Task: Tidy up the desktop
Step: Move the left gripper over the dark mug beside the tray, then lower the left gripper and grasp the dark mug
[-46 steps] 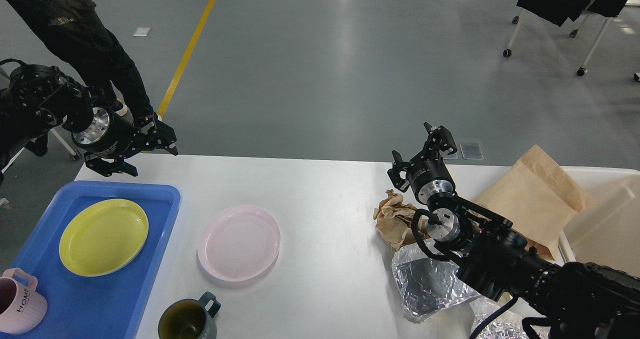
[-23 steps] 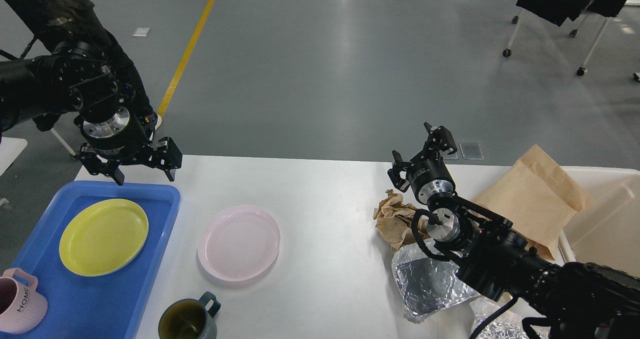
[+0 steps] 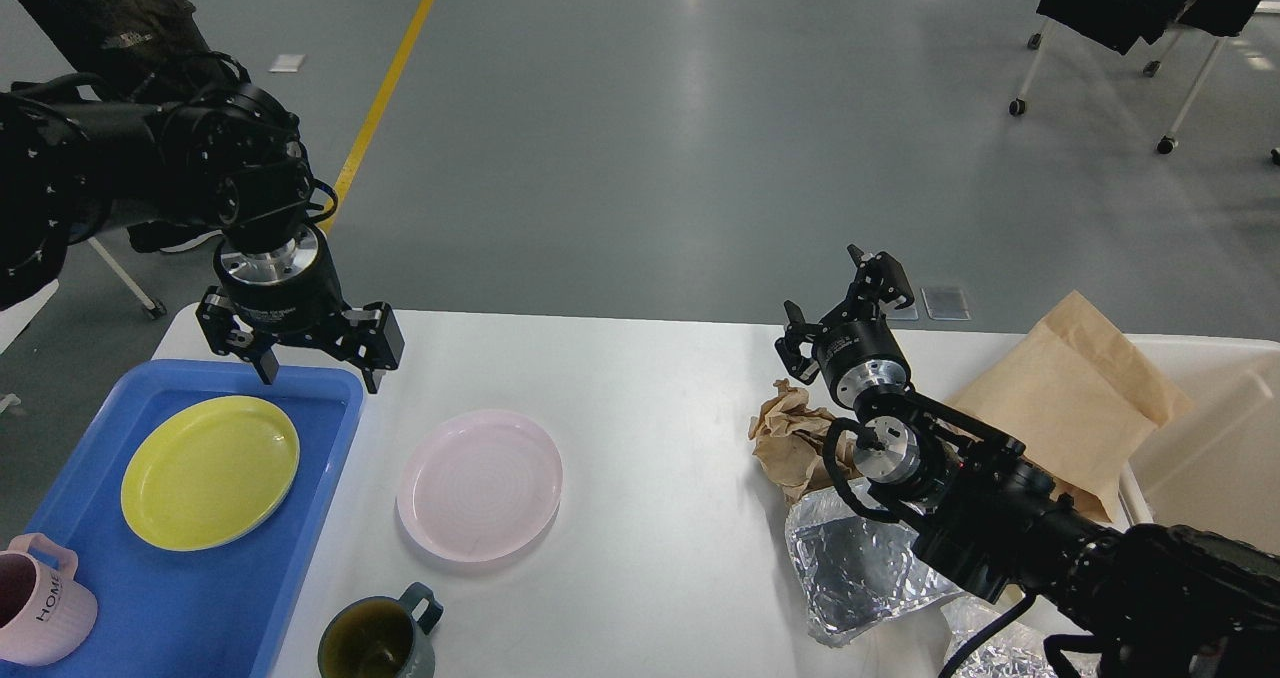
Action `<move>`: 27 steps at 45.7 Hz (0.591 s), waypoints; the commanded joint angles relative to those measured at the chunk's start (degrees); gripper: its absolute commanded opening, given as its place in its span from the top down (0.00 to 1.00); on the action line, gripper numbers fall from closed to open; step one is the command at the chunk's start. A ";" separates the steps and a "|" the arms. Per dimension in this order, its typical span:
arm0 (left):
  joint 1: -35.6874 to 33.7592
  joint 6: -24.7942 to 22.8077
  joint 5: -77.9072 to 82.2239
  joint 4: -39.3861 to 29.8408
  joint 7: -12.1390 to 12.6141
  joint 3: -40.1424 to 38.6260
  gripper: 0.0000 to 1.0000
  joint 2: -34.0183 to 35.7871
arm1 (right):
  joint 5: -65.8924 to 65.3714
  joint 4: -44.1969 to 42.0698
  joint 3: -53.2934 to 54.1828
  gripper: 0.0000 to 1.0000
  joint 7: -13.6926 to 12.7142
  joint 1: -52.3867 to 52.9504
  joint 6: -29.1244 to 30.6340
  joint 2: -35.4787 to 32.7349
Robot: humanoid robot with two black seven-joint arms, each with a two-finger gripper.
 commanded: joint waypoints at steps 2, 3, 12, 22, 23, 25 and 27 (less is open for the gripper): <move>-0.23 0.00 -0.04 -5.76 0.09 -2.00 0.03 -2.69 | 0.00 -0.02 0.07 0.00 0.00 0.00 0.00 0.00; -0.15 0.00 -0.04 -6.55 0.18 -2.26 0.03 -3.04 | 0.00 0.07 0.07 0.00 0.00 0.00 0.00 0.00; 0.64 0.00 0.05 -11.74 0.27 -2.00 0.03 -4.81 | 0.00 -0.02 0.07 0.00 0.00 0.00 0.00 0.00; 1.61 0.00 0.05 -12.63 0.27 -1.65 0.03 -4.63 | 0.00 -0.02 0.07 0.00 0.00 0.00 0.00 0.00; 1.61 0.00 0.05 -12.63 0.36 -1.65 0.03 -4.63 | 0.00 -0.02 -0.01 0.00 0.00 0.00 0.00 0.00; 1.61 0.00 0.05 -12.71 0.27 -1.65 0.03 -4.63 | 0.00 -0.02 0.07 0.00 0.00 0.00 0.00 0.00; 1.61 0.00 0.05 -12.80 0.27 -1.56 0.03 -4.72 | 0.00 -0.02 -0.01 0.00 0.00 0.00 0.00 0.00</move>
